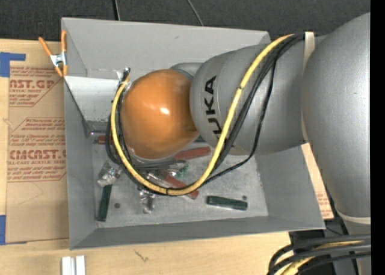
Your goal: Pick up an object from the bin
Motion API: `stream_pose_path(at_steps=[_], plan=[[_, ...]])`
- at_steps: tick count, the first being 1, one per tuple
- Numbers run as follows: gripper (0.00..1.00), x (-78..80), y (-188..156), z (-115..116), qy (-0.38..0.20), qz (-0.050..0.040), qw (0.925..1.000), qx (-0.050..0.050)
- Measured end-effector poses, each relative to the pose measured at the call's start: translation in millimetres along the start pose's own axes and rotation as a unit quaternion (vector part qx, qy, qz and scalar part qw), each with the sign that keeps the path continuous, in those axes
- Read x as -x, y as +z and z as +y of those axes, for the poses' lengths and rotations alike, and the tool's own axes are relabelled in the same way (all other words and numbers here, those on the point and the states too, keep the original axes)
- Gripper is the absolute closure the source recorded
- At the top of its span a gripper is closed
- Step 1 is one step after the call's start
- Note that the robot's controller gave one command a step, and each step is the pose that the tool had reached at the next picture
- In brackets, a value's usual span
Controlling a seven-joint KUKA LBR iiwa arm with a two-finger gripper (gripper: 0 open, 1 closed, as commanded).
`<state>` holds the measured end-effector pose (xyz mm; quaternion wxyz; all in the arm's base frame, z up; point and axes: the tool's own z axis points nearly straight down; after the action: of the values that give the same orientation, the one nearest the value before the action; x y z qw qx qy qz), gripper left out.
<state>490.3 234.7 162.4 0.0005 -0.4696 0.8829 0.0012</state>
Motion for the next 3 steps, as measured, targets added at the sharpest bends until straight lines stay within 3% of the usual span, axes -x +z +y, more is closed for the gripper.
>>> stream_pose_path(at_steps=[1,2,3], plan=[[0.00,0.1,-0.1,-0.1,0.000,-0.0002,1.0000,0.000],[0.00,-14.1,2.8,-19.0,-0.012,0.0001,0.9999,0.000],[1.00,40.7,88.7,-37.8,-0.067,-0.0040,0.9977,-0.002]])
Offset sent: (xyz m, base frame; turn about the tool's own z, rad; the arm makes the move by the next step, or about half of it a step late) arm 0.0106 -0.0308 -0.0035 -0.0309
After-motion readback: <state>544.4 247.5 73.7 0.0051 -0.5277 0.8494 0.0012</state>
